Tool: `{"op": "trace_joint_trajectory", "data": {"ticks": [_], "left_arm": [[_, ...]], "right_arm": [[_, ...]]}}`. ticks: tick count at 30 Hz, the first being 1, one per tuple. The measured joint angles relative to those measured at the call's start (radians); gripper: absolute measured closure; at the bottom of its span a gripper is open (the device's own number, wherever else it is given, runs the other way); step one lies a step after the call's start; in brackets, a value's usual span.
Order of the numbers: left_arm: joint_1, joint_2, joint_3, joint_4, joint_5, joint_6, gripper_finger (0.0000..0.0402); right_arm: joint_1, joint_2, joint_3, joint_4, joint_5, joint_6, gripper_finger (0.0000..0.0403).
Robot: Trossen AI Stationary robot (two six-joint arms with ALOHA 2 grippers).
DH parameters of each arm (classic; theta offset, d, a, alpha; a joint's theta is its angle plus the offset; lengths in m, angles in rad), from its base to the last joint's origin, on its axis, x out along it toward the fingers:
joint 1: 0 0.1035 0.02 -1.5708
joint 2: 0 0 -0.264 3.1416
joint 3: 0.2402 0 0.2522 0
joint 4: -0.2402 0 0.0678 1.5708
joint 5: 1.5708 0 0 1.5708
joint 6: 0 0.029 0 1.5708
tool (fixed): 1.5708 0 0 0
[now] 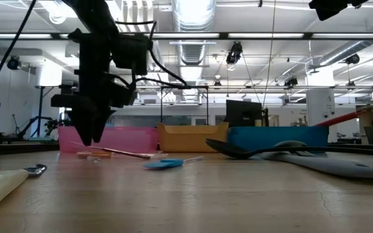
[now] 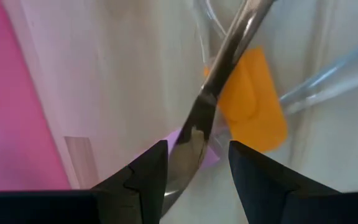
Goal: Pick & Place Kitchen Items
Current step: Put the brown knife into the red bin
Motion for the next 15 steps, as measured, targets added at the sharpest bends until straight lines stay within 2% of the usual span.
{"op": "trace_joint_trajectory", "data": {"ticks": [15], "left_arm": [[0.031,0.059,0.0,0.06,0.046,0.041,0.0227]], "right_arm": [[0.0,0.0,0.0,0.0,0.0,-0.004,0.0394]]}}
